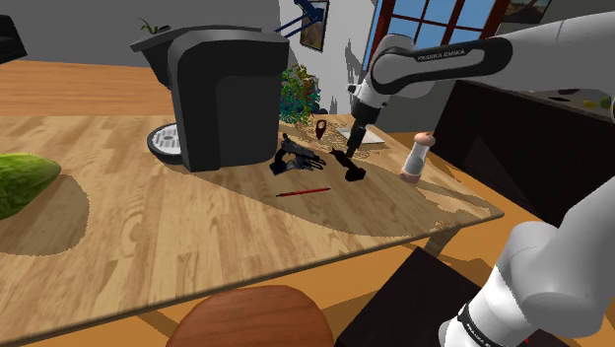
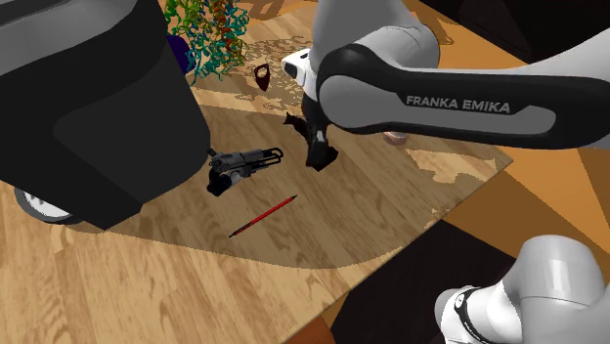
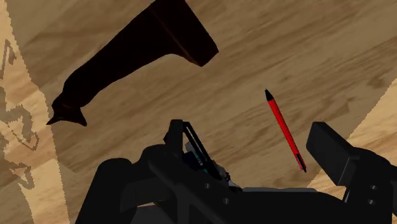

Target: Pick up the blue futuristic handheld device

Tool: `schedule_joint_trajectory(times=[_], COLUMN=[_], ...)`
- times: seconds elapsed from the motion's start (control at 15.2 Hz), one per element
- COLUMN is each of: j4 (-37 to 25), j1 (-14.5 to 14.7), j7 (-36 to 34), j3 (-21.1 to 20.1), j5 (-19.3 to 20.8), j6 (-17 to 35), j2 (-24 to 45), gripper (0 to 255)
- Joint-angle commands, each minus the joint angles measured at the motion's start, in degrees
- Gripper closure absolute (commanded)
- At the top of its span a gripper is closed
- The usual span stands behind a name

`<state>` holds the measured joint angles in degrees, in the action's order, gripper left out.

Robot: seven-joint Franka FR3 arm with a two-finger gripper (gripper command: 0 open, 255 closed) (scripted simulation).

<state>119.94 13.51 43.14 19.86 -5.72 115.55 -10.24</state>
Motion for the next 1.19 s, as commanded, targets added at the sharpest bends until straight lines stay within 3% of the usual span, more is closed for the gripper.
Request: schedule_joint_trajectory(times=[0.0, 0.66, 1.12], j4=[-2.4, -19.8, -16.2], j1=[1.0, 2.0, 2.0], j7=[5.5, 28.1, 30.2], j3=[0.7, -1.0, -1.4], j5=[-3.1, -18.3, -19.8], j6=[1.8, 2.0, 6.6], j2=[3.5, 20.7, 22.0], gripper=[0, 0, 0])
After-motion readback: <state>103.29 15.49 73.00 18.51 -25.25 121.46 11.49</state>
